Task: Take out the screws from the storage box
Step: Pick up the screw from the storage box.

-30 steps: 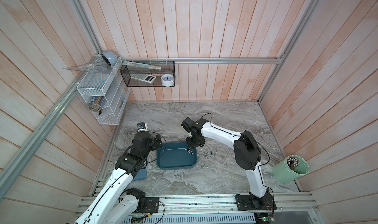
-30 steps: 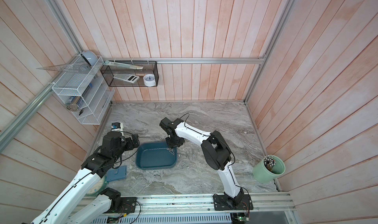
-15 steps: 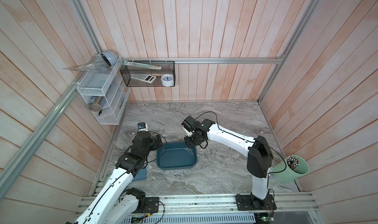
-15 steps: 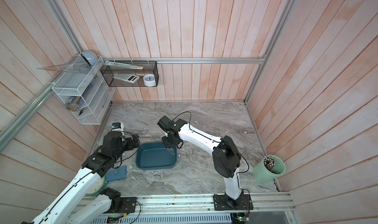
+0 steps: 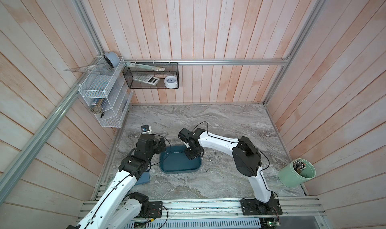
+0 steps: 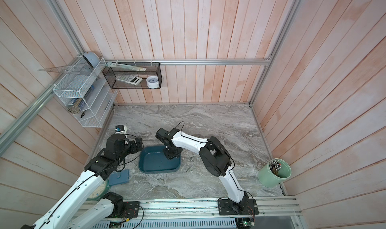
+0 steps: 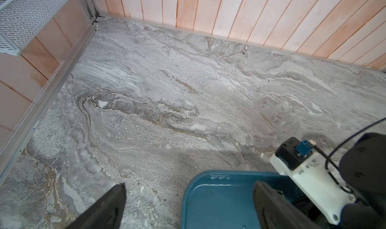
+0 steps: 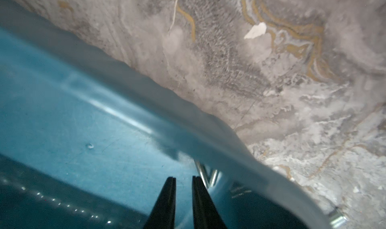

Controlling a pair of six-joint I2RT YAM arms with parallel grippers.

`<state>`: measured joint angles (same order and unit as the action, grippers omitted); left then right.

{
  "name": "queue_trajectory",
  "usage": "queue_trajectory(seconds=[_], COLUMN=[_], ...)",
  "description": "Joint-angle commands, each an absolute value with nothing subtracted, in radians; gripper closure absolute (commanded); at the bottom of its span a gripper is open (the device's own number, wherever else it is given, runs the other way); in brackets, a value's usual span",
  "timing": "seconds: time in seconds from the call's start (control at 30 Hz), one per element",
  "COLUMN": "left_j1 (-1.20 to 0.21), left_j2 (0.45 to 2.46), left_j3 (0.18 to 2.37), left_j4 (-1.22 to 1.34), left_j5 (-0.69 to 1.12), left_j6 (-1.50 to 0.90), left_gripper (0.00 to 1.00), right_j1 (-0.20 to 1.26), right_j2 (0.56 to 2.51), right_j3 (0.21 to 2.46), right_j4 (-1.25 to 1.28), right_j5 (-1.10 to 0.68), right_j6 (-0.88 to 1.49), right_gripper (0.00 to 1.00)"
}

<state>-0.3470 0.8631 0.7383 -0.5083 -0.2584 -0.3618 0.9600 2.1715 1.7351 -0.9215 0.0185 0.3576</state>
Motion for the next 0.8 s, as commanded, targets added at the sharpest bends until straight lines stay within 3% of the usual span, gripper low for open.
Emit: queue_trajectory(seconds=[0.0, 0.77], left_j1=[-0.344, -0.343], left_j2=[0.866, 0.884], left_j3=[0.748, 0.749], left_j4=[-0.509, -0.513], left_j5=[-0.241, -0.242], left_j6=[-0.349, -0.349], left_gripper=[0.00, 0.00], right_j1=[0.960, 0.960], right_j2=[2.196, 2.300], right_j3=[1.768, 1.767], right_j4=[-0.948, -0.980], right_j5=[0.054, 0.076], right_j6=[0.356, 0.363], right_gripper=[0.79, 0.83])
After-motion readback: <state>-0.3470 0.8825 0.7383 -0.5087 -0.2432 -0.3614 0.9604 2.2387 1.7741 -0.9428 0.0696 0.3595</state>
